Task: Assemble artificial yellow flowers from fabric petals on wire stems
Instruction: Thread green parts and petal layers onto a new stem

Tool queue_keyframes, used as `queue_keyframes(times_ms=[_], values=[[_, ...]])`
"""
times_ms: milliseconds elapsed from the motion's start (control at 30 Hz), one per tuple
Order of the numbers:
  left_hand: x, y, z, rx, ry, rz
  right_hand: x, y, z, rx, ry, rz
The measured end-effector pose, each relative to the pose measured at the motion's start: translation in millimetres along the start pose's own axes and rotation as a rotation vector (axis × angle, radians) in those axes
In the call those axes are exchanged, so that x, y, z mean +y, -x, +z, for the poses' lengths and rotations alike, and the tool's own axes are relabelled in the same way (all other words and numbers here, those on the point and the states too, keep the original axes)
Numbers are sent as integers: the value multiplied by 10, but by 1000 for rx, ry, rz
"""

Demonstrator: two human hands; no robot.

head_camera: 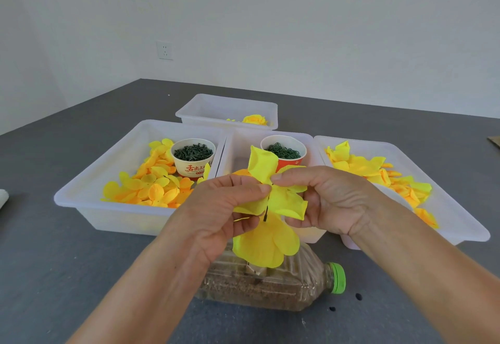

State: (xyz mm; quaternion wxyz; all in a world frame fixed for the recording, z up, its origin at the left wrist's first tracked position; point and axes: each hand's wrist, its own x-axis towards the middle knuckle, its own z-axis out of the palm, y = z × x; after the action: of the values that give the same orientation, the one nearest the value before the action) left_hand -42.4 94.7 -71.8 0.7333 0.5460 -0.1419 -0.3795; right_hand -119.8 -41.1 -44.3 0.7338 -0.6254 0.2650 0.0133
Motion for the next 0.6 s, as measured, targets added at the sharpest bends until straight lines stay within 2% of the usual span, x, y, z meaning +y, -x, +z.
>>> queue_keyframes(times_ms=[233,500,600], values=[[-17,-2,26,18,6,-52,43,7,-9,-1,-49,11],[-21,-4,-73,2,-112,-13,105,24,-27,-30,-58,33],[25,-26,-199,65,-114,17,102,10,-48,-27,-63,24]])
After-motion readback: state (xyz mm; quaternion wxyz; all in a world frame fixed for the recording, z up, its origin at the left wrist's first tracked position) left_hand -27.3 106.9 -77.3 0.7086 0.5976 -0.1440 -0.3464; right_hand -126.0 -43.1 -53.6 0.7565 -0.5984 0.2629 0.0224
